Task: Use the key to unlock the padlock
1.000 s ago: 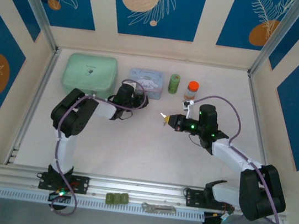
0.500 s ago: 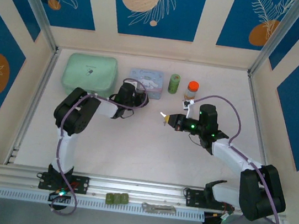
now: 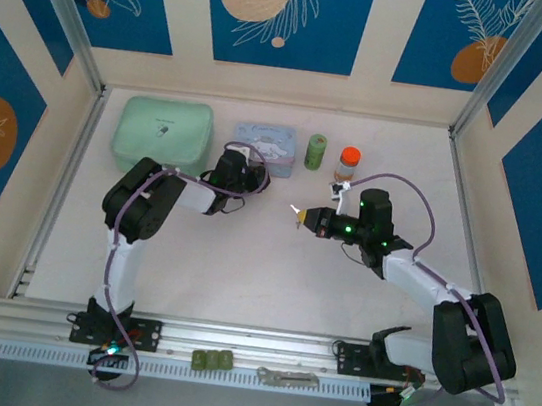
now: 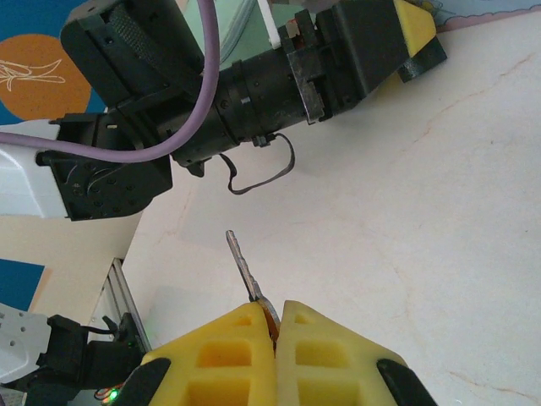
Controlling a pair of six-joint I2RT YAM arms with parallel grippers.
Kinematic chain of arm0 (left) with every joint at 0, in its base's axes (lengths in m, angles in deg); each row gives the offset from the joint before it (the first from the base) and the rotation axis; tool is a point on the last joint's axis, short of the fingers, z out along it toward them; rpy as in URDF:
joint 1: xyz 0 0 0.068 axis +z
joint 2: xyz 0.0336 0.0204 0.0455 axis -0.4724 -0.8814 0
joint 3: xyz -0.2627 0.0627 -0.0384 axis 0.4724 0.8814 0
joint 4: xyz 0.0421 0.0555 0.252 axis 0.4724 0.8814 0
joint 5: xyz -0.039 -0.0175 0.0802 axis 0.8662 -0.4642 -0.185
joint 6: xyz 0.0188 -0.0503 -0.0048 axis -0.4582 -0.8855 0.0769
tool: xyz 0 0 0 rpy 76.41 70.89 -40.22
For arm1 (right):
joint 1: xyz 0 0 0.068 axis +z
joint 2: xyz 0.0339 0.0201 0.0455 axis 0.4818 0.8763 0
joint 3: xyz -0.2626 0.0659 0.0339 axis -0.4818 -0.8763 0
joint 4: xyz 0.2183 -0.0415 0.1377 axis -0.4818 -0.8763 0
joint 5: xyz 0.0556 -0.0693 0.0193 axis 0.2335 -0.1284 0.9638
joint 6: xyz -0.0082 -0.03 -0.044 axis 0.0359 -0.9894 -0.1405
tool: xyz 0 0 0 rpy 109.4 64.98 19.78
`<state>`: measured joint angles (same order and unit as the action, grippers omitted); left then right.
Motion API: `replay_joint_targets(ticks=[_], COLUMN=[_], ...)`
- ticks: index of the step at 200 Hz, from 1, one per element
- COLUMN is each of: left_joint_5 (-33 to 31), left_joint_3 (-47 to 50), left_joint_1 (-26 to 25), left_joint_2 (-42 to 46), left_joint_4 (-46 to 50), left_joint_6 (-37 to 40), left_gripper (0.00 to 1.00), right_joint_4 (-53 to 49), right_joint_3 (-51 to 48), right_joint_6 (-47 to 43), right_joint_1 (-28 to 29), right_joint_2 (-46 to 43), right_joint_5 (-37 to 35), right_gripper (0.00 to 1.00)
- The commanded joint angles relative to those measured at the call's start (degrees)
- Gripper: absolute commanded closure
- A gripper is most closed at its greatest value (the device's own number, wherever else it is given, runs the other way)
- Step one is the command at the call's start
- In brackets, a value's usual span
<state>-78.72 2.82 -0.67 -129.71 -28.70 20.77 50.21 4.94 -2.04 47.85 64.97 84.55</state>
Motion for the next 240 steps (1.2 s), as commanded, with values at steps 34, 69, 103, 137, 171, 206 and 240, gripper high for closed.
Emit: replay_joint_targets(ticks=[34, 69, 103, 137, 171, 206, 240], left_joint_5=[0.7, 0.4, 0.7, 3.0, 6.5, 9.6, 13.0], left_joint_3=[-1.3, -0.4, 0.2, 2.4, 5.9, 9.5, 11.8], left_joint_1=[0.2, 0.2, 0.2, 0.3, 0.4, 0.6, 0.6], left_joint_2=[-4.3, -3.8, -3.4, -1.9, 0.7, 2.1, 0.9], left_joint_4=[0.3, -0.2, -1.0, -3.7, -8.0, -13.9, -23.9], left_joint_6=[-1.7, -1.8, -2.8, -6.6, -13.2, -20.8, -29.7], left_gripper=[0.76, 0.83, 0.95, 0.97, 1.00, 1.00, 1.00], right_joint_4=[0.8, 0.7, 1.6, 1.3, 2.7, 7.3, 13.5], right_joint_3=[0.4, 0.0, -1.2, -1.7, -1.1, 0.0, 0.3], right_joint_6=[0.3, 0.3, 1.4, 1.3, 1.9, 4.4, 7.9], right_joint_1=[-0.2, -0.2, -0.2, -0.3, -0.3, -0.4, -0.4], right_joint_2=[0.0, -0.6, -0.4, 0.2, 3.9, 10.3, 15.7], right_joint_5=[1.3, 0.9, 0.7, 0.1, 1.3, 3.6, 4.9], right_gripper=[1.00, 1.00, 1.00, 1.00, 1.00, 1.00, 1.00])
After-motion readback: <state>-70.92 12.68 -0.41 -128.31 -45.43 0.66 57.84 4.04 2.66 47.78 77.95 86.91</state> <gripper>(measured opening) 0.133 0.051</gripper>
